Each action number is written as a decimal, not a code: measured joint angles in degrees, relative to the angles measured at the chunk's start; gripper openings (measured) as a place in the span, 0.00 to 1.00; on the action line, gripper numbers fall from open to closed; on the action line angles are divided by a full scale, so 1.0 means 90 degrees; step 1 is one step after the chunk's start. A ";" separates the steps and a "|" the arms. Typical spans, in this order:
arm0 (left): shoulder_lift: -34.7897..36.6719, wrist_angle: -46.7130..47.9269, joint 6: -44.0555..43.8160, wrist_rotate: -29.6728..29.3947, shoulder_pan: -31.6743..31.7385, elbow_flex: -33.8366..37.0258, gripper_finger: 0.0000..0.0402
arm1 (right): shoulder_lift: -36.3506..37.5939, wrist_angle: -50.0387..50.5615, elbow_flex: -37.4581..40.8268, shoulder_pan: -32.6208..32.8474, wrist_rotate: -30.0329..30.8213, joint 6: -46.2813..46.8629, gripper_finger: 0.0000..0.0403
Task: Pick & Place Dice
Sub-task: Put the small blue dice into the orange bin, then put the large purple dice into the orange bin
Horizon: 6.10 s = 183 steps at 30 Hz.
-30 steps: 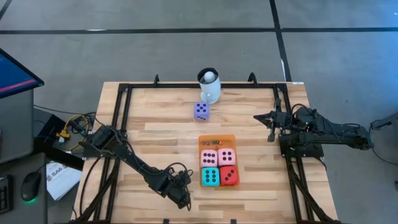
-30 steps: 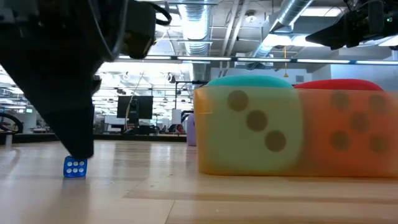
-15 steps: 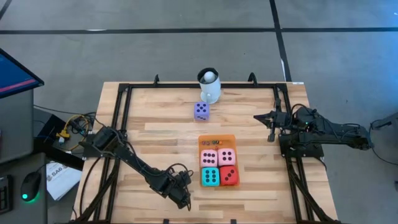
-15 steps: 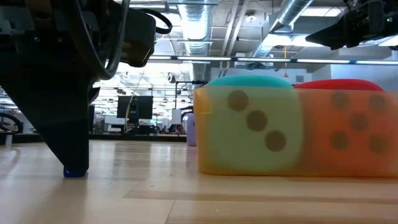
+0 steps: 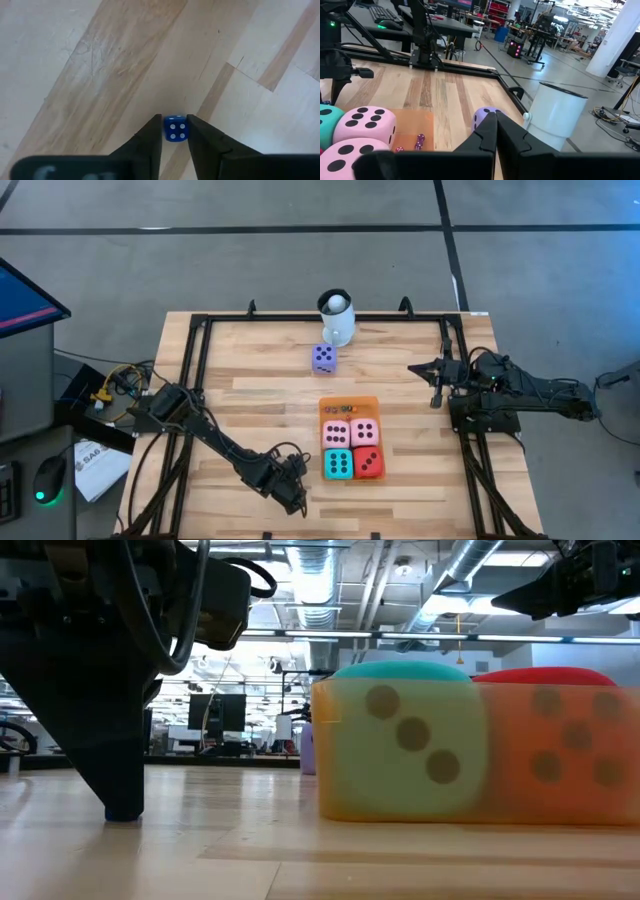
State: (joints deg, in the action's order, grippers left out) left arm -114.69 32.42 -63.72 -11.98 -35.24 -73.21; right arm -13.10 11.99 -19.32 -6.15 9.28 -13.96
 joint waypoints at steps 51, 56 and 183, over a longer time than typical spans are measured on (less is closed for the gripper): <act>0.1193 -0.2351 0.1701 -0.2456 0.2597 0.0001 0.11 | 0.0001 -0.0034 -0.0002 0.0002 0.0000 -0.0002 0.00; 0.0906 -0.2568 0.1683 -0.2448 0.2718 0.0000 0.11 | 0.0002 -0.0044 -0.0001 0.0001 0.0000 -0.0002 0.00; 0.9575 -0.6101 0.7587 0.0106 0.5200 0.7589 0.00 | 0.0000 -0.0189 0.0001 -0.0076 -0.0022 0.0673 0.00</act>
State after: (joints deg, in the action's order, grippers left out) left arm -28.52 -22.48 4.56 -11.03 11.55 -4.91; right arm -13.10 10.29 -19.31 -6.83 9.08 -7.90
